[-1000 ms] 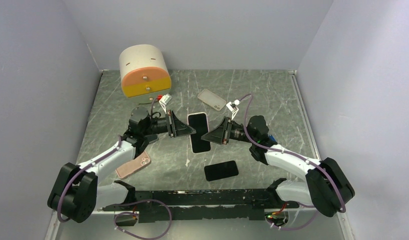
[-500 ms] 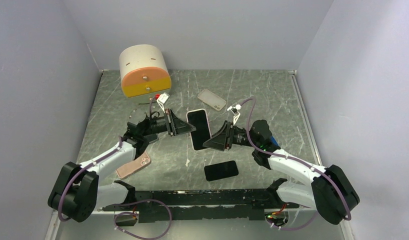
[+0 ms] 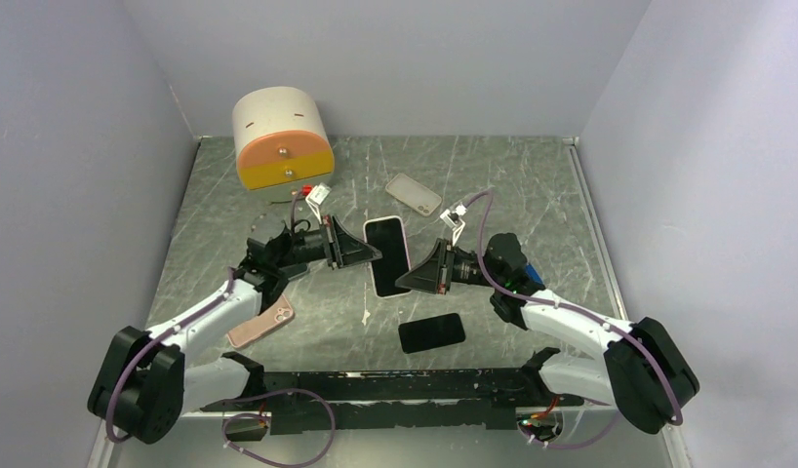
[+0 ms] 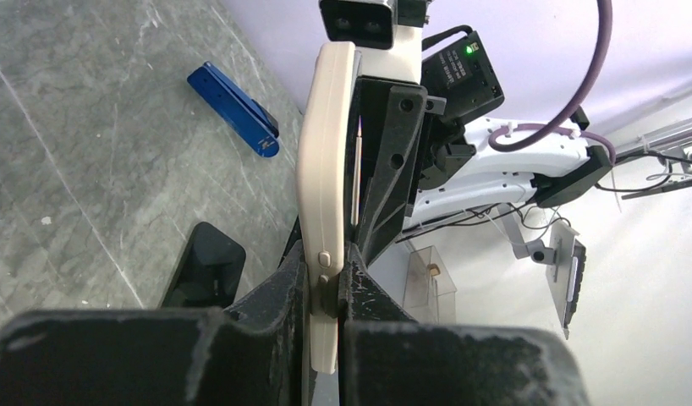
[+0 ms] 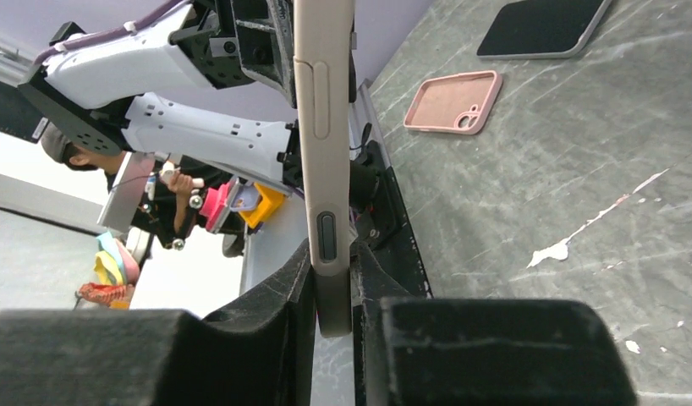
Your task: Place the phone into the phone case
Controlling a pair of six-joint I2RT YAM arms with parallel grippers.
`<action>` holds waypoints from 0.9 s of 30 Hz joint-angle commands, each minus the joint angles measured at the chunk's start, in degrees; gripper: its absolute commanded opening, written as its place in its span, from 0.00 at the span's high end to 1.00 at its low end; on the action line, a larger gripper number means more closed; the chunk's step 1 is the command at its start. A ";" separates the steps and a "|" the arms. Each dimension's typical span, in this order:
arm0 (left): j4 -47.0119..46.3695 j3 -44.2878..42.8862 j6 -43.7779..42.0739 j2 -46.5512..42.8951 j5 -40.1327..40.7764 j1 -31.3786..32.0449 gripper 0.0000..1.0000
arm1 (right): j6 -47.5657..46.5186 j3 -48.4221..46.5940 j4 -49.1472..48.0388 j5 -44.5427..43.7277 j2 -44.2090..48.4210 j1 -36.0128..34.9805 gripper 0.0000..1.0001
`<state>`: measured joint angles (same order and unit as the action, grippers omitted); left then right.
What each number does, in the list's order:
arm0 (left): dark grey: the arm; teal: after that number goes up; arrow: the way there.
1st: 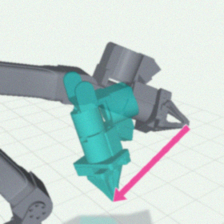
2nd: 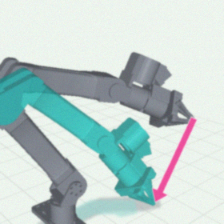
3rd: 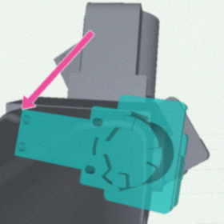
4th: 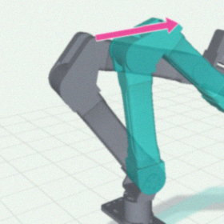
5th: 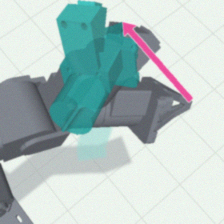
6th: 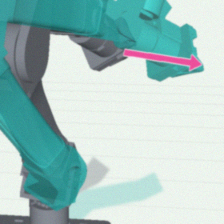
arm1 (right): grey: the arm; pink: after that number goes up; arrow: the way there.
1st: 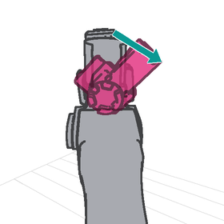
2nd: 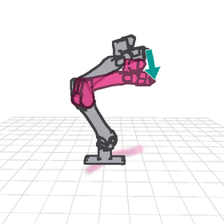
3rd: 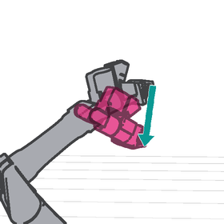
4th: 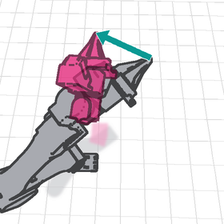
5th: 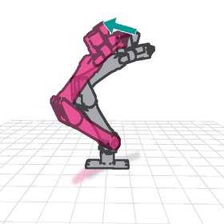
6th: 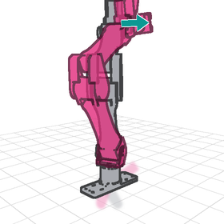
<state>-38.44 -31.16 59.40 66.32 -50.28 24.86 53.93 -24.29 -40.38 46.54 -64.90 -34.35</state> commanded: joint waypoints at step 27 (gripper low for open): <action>-6.74 -2.81 2.49 1.51 -0.85 -0.08 0.97 | 2.30 -2.08 -5.62 -6.29 -0.39 -2.95 0.79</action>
<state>-38.59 -31.94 59.68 67.53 -49.71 24.82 55.05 -24.82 -39.53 43.16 -66.15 -36.84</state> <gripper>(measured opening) 0.120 0.301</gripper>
